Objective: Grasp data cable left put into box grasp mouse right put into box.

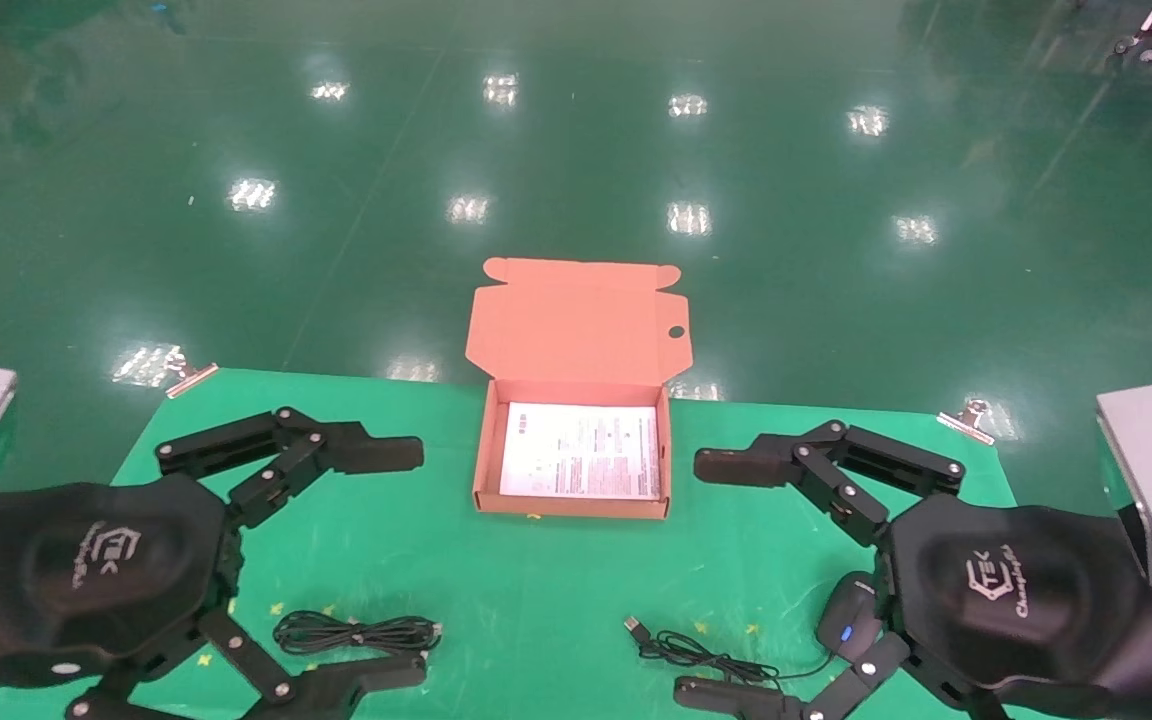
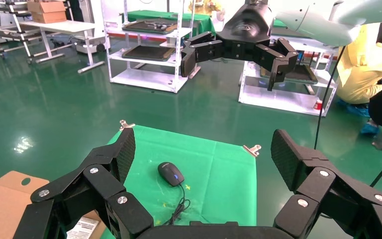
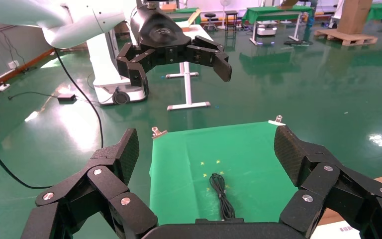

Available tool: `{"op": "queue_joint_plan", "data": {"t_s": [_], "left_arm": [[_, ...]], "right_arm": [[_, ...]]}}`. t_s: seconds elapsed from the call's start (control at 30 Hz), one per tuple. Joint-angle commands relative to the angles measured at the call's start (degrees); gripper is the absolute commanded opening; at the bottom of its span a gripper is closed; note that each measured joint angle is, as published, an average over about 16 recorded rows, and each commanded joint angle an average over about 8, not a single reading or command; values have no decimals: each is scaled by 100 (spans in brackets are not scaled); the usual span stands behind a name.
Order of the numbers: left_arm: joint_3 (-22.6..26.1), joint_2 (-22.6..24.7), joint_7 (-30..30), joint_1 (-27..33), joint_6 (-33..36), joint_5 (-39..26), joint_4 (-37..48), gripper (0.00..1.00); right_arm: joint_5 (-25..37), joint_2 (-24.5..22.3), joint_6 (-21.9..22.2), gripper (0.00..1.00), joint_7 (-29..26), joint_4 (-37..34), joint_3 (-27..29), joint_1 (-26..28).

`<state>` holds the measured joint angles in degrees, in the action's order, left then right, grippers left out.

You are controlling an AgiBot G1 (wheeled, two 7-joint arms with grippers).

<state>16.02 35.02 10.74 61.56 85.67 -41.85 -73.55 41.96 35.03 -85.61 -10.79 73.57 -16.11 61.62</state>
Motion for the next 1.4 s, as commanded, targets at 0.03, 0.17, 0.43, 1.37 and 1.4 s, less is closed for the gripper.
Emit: {"op": "queue_joint_plan", "data": {"t_s": [0.03,0.17,0.43,1.37,1.4], "left_arm": [[0,0,0,0,0,0,0,100],[0,0,0,0,0,0,0,100],[0,0,0,0,0,0,0,100],[398,29,240,348,71,-771,105,100],[466,43,289,419,94,-895,107,100]], "right_arm": [[0,0,0,100,0,0,0,0],[0,0,0,100,0,0,0,0],[0,0,0,100,0,0,0,0],[557,-18,-112,100,39,135,-210,361],[665,-13,-143,100,50,157,-256,437]]}}
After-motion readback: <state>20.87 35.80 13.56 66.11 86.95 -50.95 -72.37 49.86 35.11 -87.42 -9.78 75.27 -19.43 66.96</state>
